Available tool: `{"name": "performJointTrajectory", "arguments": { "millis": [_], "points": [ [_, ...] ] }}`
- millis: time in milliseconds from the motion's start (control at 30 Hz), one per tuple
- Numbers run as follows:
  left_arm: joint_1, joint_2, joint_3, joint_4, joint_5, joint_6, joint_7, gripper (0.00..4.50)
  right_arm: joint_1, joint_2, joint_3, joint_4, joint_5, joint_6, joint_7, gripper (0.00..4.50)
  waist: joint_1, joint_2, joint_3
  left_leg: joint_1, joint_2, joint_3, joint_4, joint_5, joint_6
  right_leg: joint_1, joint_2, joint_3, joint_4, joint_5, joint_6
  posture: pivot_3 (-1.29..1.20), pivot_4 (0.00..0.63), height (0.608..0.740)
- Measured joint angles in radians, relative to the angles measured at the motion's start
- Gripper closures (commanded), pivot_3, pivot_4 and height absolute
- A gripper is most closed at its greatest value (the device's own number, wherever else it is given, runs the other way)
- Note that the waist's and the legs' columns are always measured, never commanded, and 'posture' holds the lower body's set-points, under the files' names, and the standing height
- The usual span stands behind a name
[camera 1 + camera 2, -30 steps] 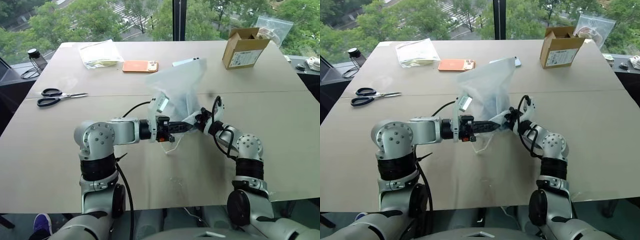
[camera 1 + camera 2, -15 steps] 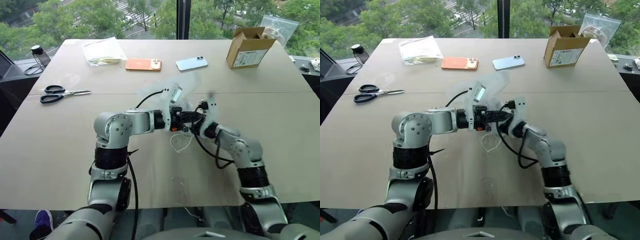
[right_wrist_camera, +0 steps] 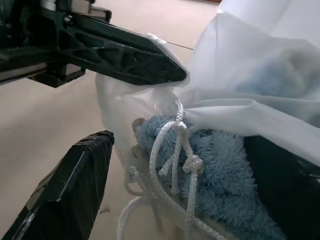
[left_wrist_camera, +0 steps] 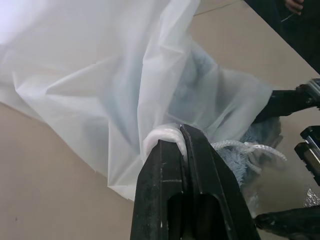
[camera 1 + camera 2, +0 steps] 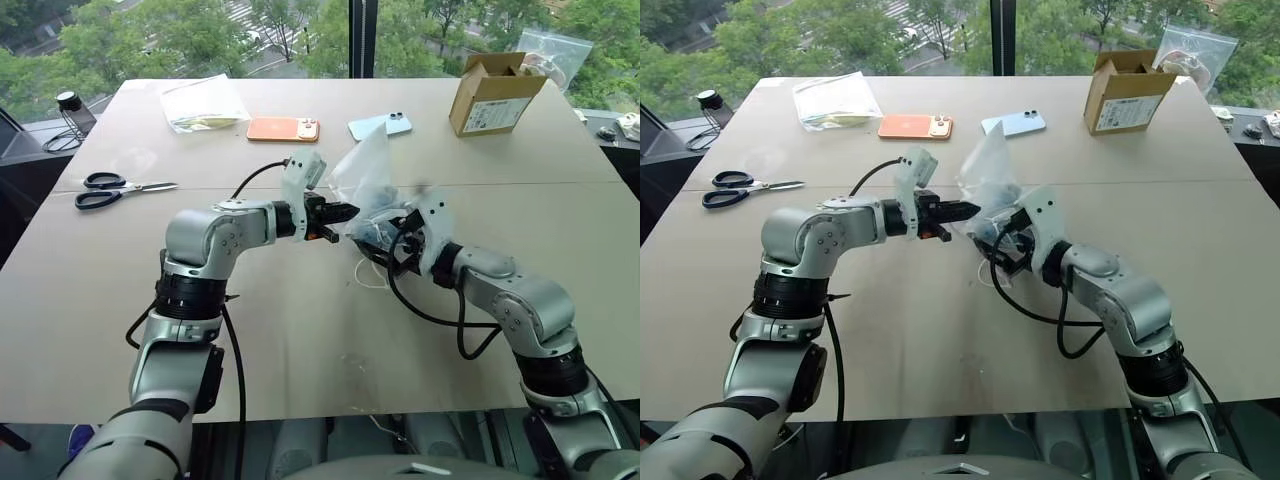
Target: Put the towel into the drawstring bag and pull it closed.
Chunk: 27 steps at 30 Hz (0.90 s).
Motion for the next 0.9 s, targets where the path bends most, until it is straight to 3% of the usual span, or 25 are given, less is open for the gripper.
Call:
{"name": "performJointTrajectory", "arguments": {
  "millis": [67,233,333,467,533,633,867,900],
  "points": [
    [-0.021,-0.018,0.02,-0.029,-0.025,0.001,-0.004,4.5,-0.003,0.045,-0.023,0.026,0.035,0.002,0.006,0.06,-0.001,0.0,0.0,0.0,0.0,0.0,0.0,0.0,0.0,0.0,0.0,0.0,0.0,0.0,0.0,0.0,0.15,0.74],
    [-0.054,-0.027,0.038,-0.076,-0.044,-0.007,0.003,4.5,-0.027,-0.052,0.057,0.032,-0.006,-0.023,0.087,0.06,0.0,0.0,0.001,0.0,-0.001,0.0,0.001,0.0,0.0,0.0,-0.001,0.0,0.0,0.0,0.0,0.0,0.15,0.74],
    [-0.054,-0.026,0.03,-0.076,-0.03,-0.033,0.01,4.5,-0.031,-0.06,0.008,0.013,0.054,-0.015,0.123,0.06,0.0,0.0,0.001,0.0,0.0,0.0,0.001,0.0,0.0,0.0,0.0,0.0,0.0,0.0,0.0,0.0,0.15,0.74],
    [-0.045,0.016,0.024,-0.078,-0.003,-0.065,-0.002,4.5,-0.04,-0.191,-0.027,-0.032,0.046,0.007,0.14,0.06,0.0,0.0,0.001,0.0,-0.001,0.0,0.001,0.0,0.0,0.0,0.0,0.0,0.0,0.0,0.0,0.0,0.15,0.74],
    [-0.041,0.021,0.024,-0.078,-0.002,-0.068,-0.007,4.5,-0.038,-0.195,-0.025,-0.03,0.038,0.013,0.139,0.06,-0.001,0.0,0.001,0.0,0.0,0.0,0.001,0.0,0.0,0.0,0.0,0.0,0.0,0.0,0.0,0.0,0.15,0.74],
    [-0.021,0.025,0.019,-0.084,0.0,-0.071,-0.02,4.5,-0.044,-0.144,0.028,0.023,0.001,-0.002,0.123,0.86,-0.005,0.0,0.001,0.001,0.001,0.001,0.001,0.0,0.0,0.0,0.001,0.001,0.001,0.0,0.0,0.0,0.15,0.74],
    [-0.001,0.036,-0.012,-0.117,0.007,-0.07,-0.033,4.5,-0.124,0.008,0.115,0.184,-0.102,-0.077,0.081,4.36,0.0,0.0,0.001,0.0,0.0,0.0,0.003,0.0,0.0,0.0,0.001,0.001,0.001,0.0,0.0,0.0,0.15,0.74],
    [0.001,0.037,-0.012,-0.12,0.008,-0.069,-0.033,4.5,-0.128,0.011,0.114,0.184,-0.103,-0.081,0.081,4.44,0.001,0.0,0.001,0.0,0.0,0.0,0.003,0.0,0.0,0.0,0.001,0.001,0.001,0.0,0.0,0.0,0.15,0.74]
  ]
}}
